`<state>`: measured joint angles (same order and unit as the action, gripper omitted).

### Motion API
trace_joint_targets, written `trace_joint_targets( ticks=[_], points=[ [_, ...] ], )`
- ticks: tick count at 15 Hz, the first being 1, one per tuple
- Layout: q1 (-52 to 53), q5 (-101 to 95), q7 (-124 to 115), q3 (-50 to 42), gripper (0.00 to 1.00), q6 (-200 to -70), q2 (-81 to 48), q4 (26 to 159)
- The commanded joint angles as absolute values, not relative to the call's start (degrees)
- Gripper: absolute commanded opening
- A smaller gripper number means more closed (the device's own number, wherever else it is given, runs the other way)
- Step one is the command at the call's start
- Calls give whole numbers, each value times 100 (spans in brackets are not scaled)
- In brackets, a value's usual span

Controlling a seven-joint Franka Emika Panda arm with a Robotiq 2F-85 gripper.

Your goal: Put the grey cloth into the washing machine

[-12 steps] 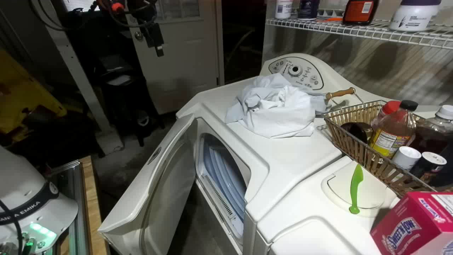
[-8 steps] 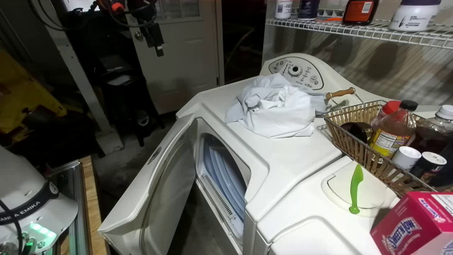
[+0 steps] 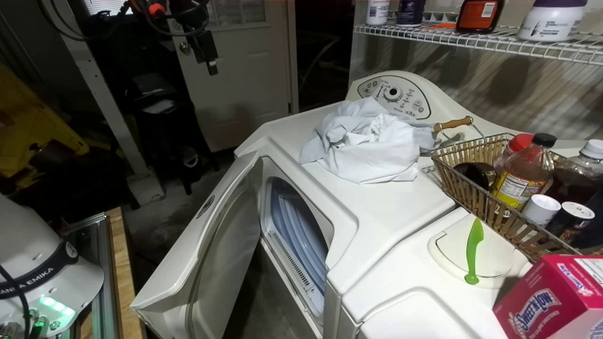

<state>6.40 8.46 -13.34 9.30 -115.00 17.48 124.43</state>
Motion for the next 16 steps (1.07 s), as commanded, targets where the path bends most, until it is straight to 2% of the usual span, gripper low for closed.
trace_joint_targets(
  ticks=[1,8,16],
  points=[
    [650,841,-1337,920,100,-11491,1745,12434],
    [108,631,-1431,437,100,-11584,847,11988],
    [-228,-142,-2327,-141,100,-12639,-900,10831]
  ],
)
